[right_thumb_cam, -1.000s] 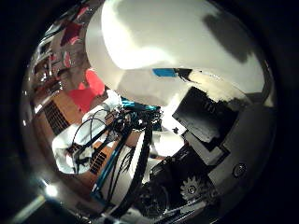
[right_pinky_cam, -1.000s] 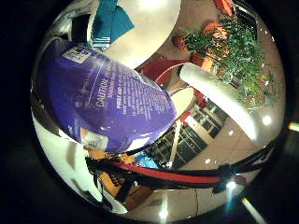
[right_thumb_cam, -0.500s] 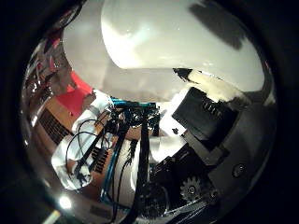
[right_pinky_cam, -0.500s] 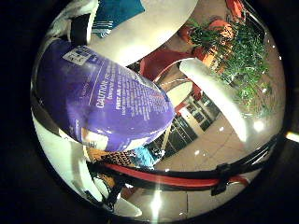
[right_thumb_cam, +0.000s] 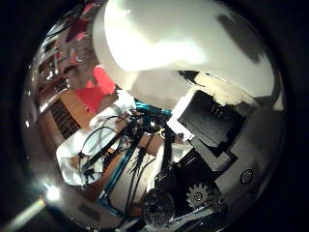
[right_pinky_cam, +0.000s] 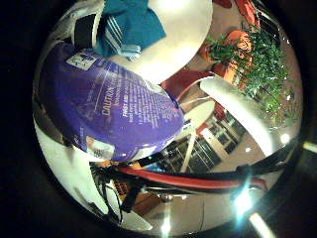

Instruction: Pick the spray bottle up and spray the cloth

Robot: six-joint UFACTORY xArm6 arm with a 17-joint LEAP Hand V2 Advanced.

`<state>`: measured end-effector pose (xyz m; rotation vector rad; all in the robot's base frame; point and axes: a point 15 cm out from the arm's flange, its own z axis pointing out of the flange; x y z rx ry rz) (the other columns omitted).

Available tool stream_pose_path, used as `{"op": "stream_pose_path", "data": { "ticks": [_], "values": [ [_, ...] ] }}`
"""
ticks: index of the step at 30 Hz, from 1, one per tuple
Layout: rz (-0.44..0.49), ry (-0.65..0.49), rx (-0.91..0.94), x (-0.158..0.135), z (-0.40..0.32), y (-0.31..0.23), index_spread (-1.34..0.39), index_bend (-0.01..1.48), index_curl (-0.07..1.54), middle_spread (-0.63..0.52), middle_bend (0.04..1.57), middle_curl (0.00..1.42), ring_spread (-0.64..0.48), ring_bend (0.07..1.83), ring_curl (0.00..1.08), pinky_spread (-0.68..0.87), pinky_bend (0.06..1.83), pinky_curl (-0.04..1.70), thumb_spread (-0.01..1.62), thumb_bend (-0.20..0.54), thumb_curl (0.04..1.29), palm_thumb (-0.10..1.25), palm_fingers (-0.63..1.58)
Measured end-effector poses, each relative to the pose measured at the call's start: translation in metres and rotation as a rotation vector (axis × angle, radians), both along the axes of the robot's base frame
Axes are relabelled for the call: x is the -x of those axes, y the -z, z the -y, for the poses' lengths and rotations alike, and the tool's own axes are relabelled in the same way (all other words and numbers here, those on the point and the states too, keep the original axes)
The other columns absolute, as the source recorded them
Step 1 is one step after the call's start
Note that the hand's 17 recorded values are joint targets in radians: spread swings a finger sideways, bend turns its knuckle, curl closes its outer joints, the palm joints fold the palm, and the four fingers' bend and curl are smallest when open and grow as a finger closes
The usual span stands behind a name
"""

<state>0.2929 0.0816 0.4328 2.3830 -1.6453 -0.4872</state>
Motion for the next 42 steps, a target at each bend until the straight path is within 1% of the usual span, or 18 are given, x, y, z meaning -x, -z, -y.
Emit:
{"op": "stream_pose_path", "data": {
  "ticks": [2, 7, 12, 14, 17, 20, 25, 29, 34, 39, 42],
  "values": [
    [0.038, -0.015, -0.102, 0.001, -0.024, -0.02, -0.18, 1.17, 0.67, -0.09, 1.36, 0.61, -0.15, 1.46, 0.56, -0.22, 0.99, 1.29, 1.03, -0.011, 0.74, 1.02, 1.21],
    [0.092, -0.059, -0.363, 0.007, -0.085, -0.066, -0.19, 1.18, 0.67, -0.09, 1.36, 0.61, -0.15, 1.46, 0.56, -0.23, 1.0, 1.3, 1.01, -0.011, 0.74, 1.03, 1.21],
    [0.153, -0.072, -0.592, 0.004, -0.134, -0.104, -0.19, 1.18, 0.68, -0.09, 1.36, 0.61, -0.15, 1.46, 0.56, -0.23, 1.0, 1.3, 1.01, -0.013, 0.75, 1.04, 1.21],
    [0.159, -0.071, -0.659, 0.005, -0.146, -0.11, -0.19, 1.18, 0.68, -0.09, 1.36, 0.61, -0.15, 1.46, 0.56, -0.23, 1.0, 1.3, 1.0, -0.014, 0.75, 1.03, 1.21],
    [0.114, -0.058, -0.75, 0.006, -0.162, -0.096, -0.19, 1.18, 0.68, -0.09, 1.36, 0.61, -0.15, 1.46, 0.56, -0.23, 1.0, 1.31, 1.0, -0.013, 0.75, 1.03, 1.21],
    [0.103, -0.04, -0.849, 0.005, -0.176, -0.076, -0.19, 1.18, 0.68, -0.09, 1.36, 0.61, -0.15, 1.46, 0.56, -0.23, 1.0, 1.32, 1.0, -0.013, 0.76, 1.04, 1.21],
    [0.148, -0.004, -0.936, -0.008, -0.185, -0.005, -0.19, 1.18, 0.68, -0.09, 1.36, 0.61, -0.15, 1.47, 0.56, -0.22, 0.99, 1.32, 0.99, -0.013, 0.76, 1.04, 1.21],
    [0.157, -0.006, -1.032, -0.002, -0.203, 0.04, -0.18, 1.18, 0.68, -0.09, 1.36, 0.61, -0.15, 1.46, 0.56, -0.22, 0.99, 1.33, 0.98, -0.014, 0.77, 1.04, 1.21],
    [0.204, -0.016, -1.081, -0.012, -0.215, 0.072, -0.18, 1.18, 0.68, -0.09, 1.36, 0.61, -0.15, 1.47, 0.56, -0.21, 0.99, 1.33, 0.97, -0.014, 0.77, 1.03, 1.21],
    [0.194, -0.02, -1.14, -0.023, -0.229, 0.097, -0.18, 1.18, 0.68, -0.08, 1.36, 0.6, -0.15, 1.47, 0.56, -0.21, 0.99, 1.33, 0.96, -0.014, 0.77, 1.03, 1.21],
    [0.188, -0.011, -1.146, -0.029, -0.232, 0.107, -0.18, 1.18, 0.68, -0.07, 1.36, 0.6, -0.15, 1.47, 0.56, -0.21, 0.99, 1.33, 0.96, -0.015, 0.78, 1.03, 1.21]
  ]
}}
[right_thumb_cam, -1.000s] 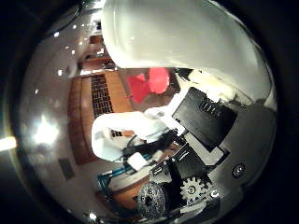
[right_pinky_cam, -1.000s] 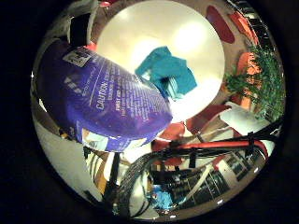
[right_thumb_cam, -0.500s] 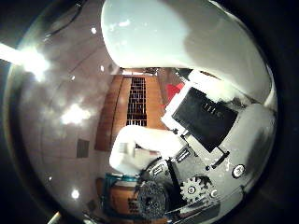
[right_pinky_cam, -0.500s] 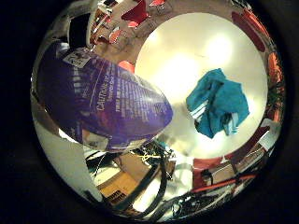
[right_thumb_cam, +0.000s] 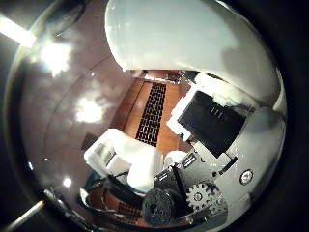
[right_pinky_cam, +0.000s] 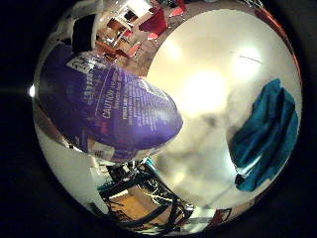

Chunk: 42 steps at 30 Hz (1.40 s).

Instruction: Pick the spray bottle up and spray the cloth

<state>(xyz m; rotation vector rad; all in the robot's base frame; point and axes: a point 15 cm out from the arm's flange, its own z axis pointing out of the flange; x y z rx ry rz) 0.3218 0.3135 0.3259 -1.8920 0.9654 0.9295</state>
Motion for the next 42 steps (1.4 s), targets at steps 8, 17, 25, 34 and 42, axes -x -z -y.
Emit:
{"op": "stream_pose_path", "data": {
  "ticks": [8, 17, 25, 34, 42],
  "values": [
    [-0.018, -0.016, 0.015, -0.007, -0.008, 0.026, -0.17, 1.18, 0.68, -0.07, 1.36, 0.6, -0.15, 1.47, 0.56, -0.2, 0.99, 1.33, 0.96, -0.015, 0.78, 1.02, 1.21],
    [-0.04, -0.024, 0.023, -0.005, -0.011, 0.036, -0.17, 1.11, 0.68, -0.07, 1.34, 0.6, -0.15, 1.45, 0.55, -0.22, 0.98, 1.27, 0.9, -0.029, 0.77, 0.93, 1.19],
    [-0.028, -0.062, 0.058, 0.003, -0.01, 0.041, -0.27, 0.51, 0.6, -0.11, 1.1, 0.55, -0.2, 1.29, 0.51, -0.37, 1.01, 1.0, 0.69, -0.031, 0.75, 0.85, 0.74],
    [0.015, -0.11, 0.131, 0.007, -0.002, 0.045, -0.33, 0.35, 0.5, -0.08, 0.75, 0.47, -0.13, 1.0, 0.42, -0.03, 0.63, 0.86, 1.04, -0.03, 0.54, 0.69, 0.04],
    [0.042, -0.088, 0.132, 0.0, 0.001, 0.033, -0.26, 0.25, 0.42, 0.05, 0.46, 0.37, 0.1, 0.67, 0.3, 0.38, 0.47, 0.62, 1.07, -0.024, 0.45, 0.67, 0.04]
  ]
}}
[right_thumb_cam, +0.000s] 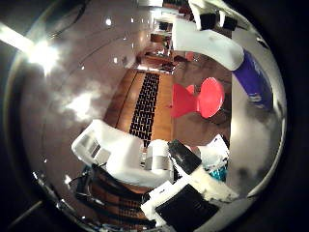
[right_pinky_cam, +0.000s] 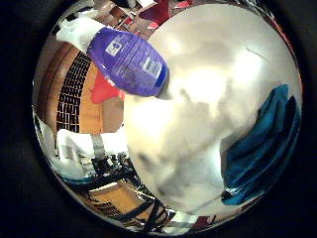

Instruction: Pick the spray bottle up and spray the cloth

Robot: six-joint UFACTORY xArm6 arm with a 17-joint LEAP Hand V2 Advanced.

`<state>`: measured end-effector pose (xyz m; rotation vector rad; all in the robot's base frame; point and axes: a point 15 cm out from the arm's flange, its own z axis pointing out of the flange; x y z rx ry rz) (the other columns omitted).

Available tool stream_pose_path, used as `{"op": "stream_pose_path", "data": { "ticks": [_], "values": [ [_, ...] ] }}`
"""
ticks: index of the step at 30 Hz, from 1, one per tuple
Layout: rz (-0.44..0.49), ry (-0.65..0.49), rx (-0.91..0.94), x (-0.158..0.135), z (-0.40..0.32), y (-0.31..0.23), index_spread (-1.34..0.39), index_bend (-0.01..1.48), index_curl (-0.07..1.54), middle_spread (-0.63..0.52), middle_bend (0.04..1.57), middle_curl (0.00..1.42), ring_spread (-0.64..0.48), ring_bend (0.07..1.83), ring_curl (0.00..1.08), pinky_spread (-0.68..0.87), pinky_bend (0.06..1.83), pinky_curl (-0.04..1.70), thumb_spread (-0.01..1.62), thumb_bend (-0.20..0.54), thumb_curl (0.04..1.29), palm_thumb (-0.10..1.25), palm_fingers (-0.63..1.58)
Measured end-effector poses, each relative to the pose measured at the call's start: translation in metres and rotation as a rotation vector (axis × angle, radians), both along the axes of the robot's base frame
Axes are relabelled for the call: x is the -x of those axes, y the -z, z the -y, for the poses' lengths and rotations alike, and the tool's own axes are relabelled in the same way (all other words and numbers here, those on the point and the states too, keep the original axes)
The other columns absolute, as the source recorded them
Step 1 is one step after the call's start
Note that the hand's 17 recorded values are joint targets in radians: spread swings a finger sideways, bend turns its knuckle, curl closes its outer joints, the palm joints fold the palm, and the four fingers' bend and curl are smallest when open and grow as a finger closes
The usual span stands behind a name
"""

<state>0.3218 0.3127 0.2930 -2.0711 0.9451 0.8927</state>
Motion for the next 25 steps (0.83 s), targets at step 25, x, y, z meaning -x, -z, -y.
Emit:
{"op": "stream_pose_path", "data": {
  "ticks": [25],
  "values": [
    [0.195, 0.093, -0.017, -0.012, 0.035, -0.081, -0.23, 0.17, 0.32, 0.08, 0.27, 0.36, 0.15, 0.47, 0.26, 0.42, 0.38, 0.36, 1.06, -0.023, 0.4, 0.67, 0.22]
  ]
}}
